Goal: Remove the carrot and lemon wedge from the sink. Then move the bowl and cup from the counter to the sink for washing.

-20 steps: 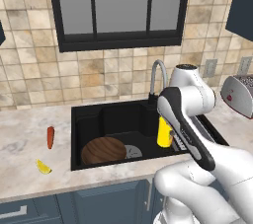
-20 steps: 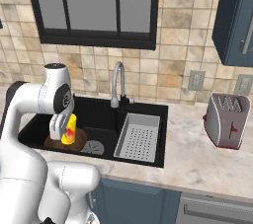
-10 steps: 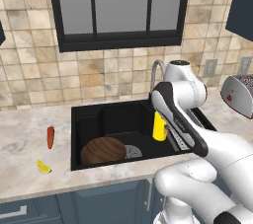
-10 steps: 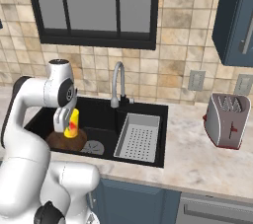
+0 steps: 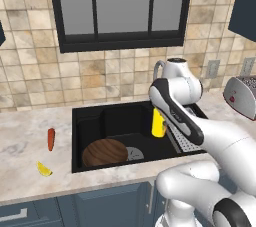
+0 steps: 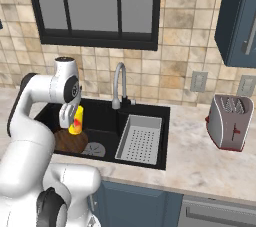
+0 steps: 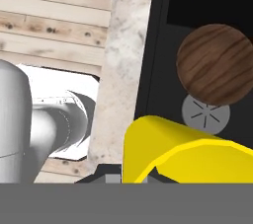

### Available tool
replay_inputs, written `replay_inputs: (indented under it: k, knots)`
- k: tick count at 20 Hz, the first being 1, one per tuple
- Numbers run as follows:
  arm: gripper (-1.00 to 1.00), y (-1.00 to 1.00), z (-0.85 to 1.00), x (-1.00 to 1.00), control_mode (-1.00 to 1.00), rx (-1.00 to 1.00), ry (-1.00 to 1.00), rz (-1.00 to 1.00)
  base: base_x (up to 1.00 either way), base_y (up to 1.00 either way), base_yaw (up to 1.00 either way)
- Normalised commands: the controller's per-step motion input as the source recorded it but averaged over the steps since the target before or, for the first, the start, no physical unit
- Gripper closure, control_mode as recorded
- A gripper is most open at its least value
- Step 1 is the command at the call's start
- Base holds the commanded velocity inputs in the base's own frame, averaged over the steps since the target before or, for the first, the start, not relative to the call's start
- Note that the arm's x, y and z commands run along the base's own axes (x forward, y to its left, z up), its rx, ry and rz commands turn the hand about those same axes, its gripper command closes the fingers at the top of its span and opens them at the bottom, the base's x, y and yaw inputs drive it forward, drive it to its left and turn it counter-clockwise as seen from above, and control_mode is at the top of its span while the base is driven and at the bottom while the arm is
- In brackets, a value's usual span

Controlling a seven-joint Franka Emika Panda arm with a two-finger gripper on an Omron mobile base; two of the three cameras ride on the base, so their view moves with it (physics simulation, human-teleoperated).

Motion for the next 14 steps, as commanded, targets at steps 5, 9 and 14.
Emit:
replay_inputs:
  k: [5,9,14]
  knots:
    - [1.0,0.0,-0.08,0.25,-1.0,-0.02,0.0,0.0,0.0,0.0,0.0]
    - [1.0,0.0,-0.12,0.17,-1.0,-0.04,0.0,0.0,0.0,0.0,0.0]
    - [1.0,-0.01,-0.15,0.12,-1.0,-0.04,0.0,0.0,0.0,0.0,0.0]
